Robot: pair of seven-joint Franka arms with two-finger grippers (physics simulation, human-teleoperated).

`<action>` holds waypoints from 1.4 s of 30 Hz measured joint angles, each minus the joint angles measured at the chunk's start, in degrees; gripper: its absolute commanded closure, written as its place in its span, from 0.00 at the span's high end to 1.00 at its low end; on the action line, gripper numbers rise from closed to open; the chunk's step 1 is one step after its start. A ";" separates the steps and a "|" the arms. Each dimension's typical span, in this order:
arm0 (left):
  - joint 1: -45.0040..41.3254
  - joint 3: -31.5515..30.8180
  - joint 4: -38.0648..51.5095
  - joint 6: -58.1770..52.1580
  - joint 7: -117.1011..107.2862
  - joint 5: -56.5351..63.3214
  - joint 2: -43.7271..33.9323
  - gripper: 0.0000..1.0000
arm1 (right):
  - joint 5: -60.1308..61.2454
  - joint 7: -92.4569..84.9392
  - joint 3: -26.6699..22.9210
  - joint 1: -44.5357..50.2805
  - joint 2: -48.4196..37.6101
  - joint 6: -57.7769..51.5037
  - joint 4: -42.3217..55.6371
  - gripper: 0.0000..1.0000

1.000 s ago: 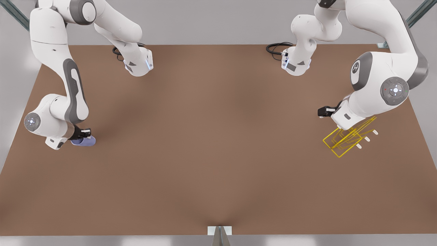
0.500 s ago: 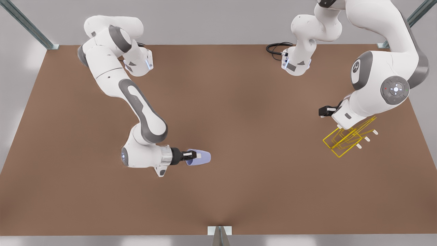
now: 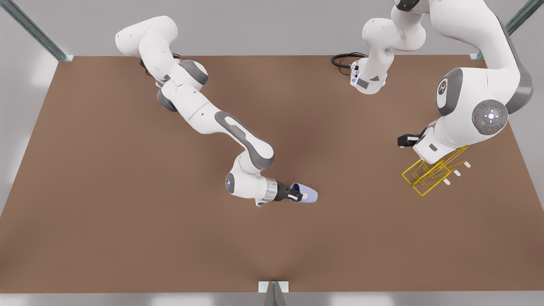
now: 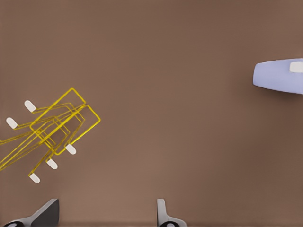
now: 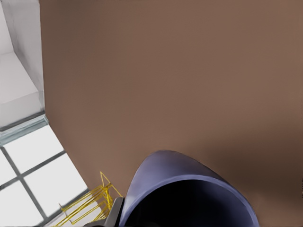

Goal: Place the cup on the cup holder

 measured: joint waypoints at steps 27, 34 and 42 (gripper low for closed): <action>-10.03 -7.01 8.66 1.10 -18.17 -1.53 12.15 1.00 | -7.68 18.65 -17.85 -15.57 -25.48 -33.17 -6.58 1.00; -16.32 -8.30 17.00 15.56 -40.17 -2.07 30.65 1.00 | -33.05 1.07 -20.87 -33.53 -60.28 -44.32 -42.09 1.00; -16.61 -8.49 10.86 33.98 -60.15 -6.36 32.33 1.00 | -40.44 -14.71 -20.26 -33.06 -56.82 -44.63 -38.65 1.00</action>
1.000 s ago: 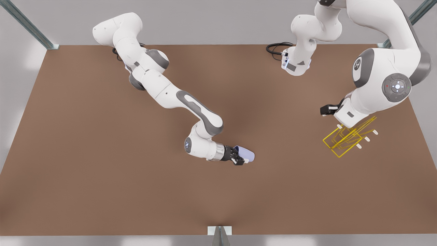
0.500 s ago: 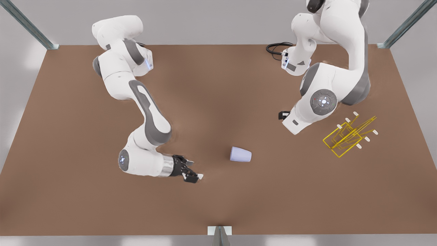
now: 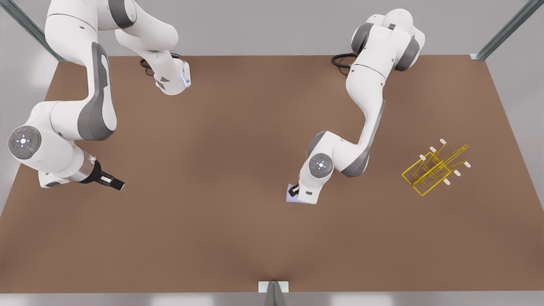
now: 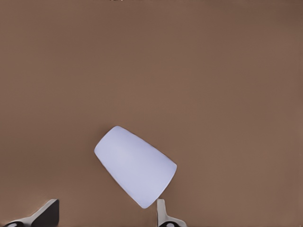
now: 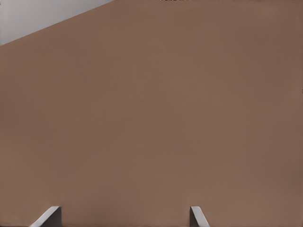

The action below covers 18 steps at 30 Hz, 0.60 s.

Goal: Place the cup on the cup holder

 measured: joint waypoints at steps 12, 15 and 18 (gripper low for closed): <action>2.91 0.36 -6.12 10.20 -23.23 -2.25 1.43 1.00 | -2.87 -12.30 0.04 0.04 -0.06 -0.34 0.23 1.00; 2.89 0.35 -7.49 11.67 -26.74 -1.91 1.20 1.00 | -3.18 -14.23 0.02 0.37 -0.03 -0.27 0.22 1.00; 2.71 0.21 -8.12 12.64 -29.77 -2.67 1.51 1.00 | -3.28 -15.88 0.01 0.36 0.04 -0.15 0.16 1.00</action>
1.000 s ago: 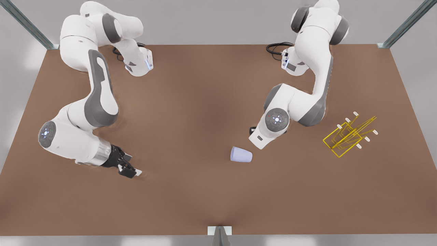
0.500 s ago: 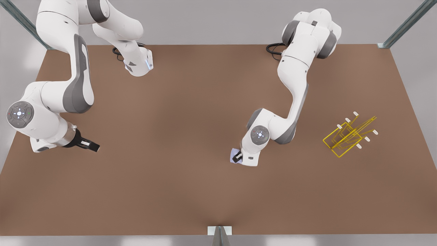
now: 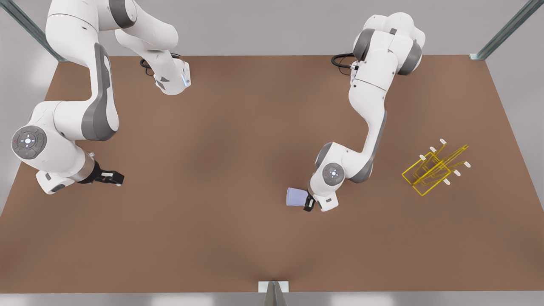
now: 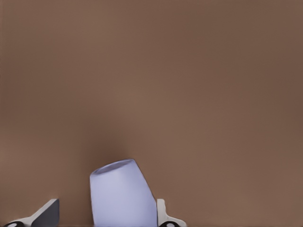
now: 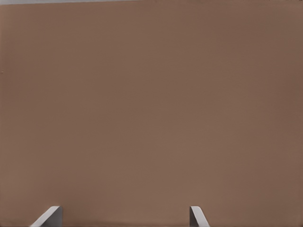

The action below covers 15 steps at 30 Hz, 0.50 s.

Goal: Place the cup on the cup holder

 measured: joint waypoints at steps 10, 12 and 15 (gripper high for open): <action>-1.18 -0.20 -1.87 4.04 -8.51 -3.31 1.72 1.00 | -0.06 -3.88 -0.07 -0.10 0.02 0.21 -0.01 1.00; -1.38 -0.21 -1.87 4.98 -9.81 -4.35 1.90 1.00 | -0.03 -4.43 -0.08 -0.17 0.06 0.23 -0.02 1.00; -1.39 -0.21 -1.80 6.20 -11.53 -6.66 1.67 1.00 | 0.00 -5.16 -0.09 -0.22 0.13 0.25 -0.02 1.00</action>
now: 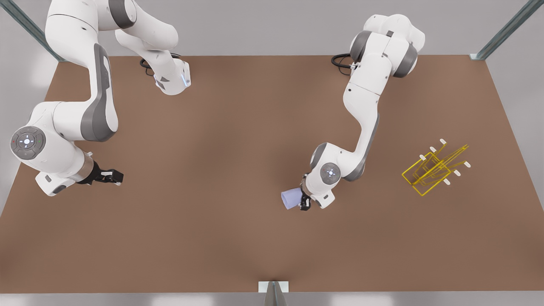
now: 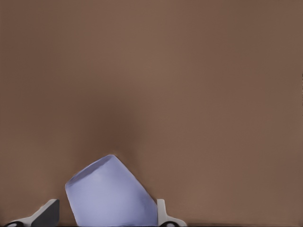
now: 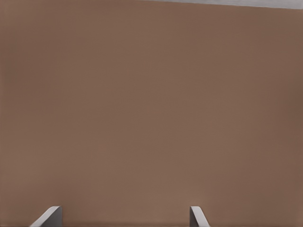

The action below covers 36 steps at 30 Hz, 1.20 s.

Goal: Place the cup on the cup holder

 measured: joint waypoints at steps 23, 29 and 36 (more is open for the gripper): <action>-1.98 0.00 0.15 2.47 -8.41 -2.81 -0.96 1.00 | 0.42 -3.04 -0.09 -0.40 0.85 -0.09 0.17 1.00; -2.35 0.08 -0.06 2.29 -18.15 -2.64 -1.89 1.00 | 0.38 -3.33 -0.09 -0.10 1.08 0.03 1.01 1.00; -2.35 0.40 -0.03 2.36 -34.33 -2.36 -1.28 1.00 | 0.31 -3.55 -0.09 0.12 1.60 0.09 1.68 1.00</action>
